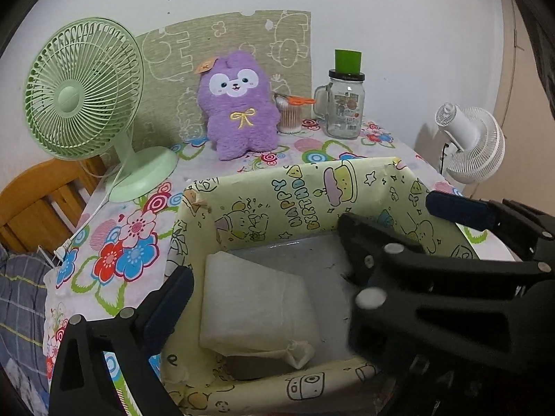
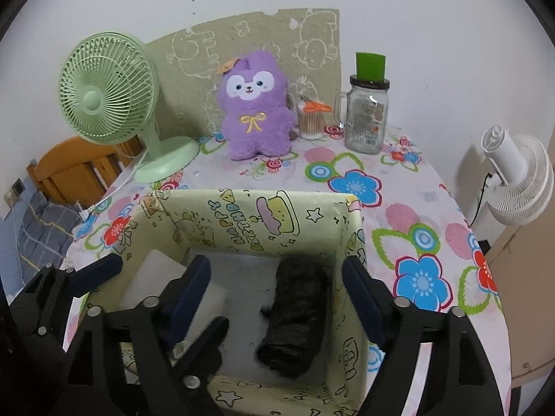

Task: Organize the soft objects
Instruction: 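Lower the pad and roll into the box and open both tools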

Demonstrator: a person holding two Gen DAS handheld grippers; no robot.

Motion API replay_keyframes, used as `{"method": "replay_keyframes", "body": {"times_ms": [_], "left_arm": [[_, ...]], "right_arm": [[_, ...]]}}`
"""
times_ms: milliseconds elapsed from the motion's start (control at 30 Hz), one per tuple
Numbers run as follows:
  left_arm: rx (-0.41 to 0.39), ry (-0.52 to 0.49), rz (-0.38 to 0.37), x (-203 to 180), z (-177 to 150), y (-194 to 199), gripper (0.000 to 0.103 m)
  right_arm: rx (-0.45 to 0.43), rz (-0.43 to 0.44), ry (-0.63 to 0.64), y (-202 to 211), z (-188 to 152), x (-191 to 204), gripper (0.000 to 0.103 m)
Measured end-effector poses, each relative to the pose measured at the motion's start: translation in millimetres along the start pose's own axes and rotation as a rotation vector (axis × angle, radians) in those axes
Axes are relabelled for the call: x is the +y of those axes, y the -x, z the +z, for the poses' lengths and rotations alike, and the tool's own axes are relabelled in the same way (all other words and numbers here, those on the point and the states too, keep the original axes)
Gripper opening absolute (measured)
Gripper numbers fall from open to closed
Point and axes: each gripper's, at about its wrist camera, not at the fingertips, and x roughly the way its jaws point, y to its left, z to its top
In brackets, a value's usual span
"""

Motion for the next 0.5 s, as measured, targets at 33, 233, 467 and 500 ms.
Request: {"method": "replay_keyframes", "body": {"times_ms": [33,233,467,500], "left_arm": [[0.001,0.004,-0.004,0.2,-0.1,0.3,0.103],[0.006,0.015,-0.007,-0.4,-2.0,4.4,0.103],[-0.004,0.014,0.004,-3.4,-7.0,15.3,0.103],[-0.006,0.015,0.006,-3.7,-7.6,17.1,0.103]], "right_arm": [[-0.003,-0.005,0.006,1.1,-0.3,1.2,0.084],[-0.011,-0.013,0.009,7.2,-2.4,3.0,0.085],[-0.027,-0.025,0.012,20.1,-8.5,3.8,0.091],[-0.030,-0.027,0.011,22.2,-9.6,3.9,0.091]]}}
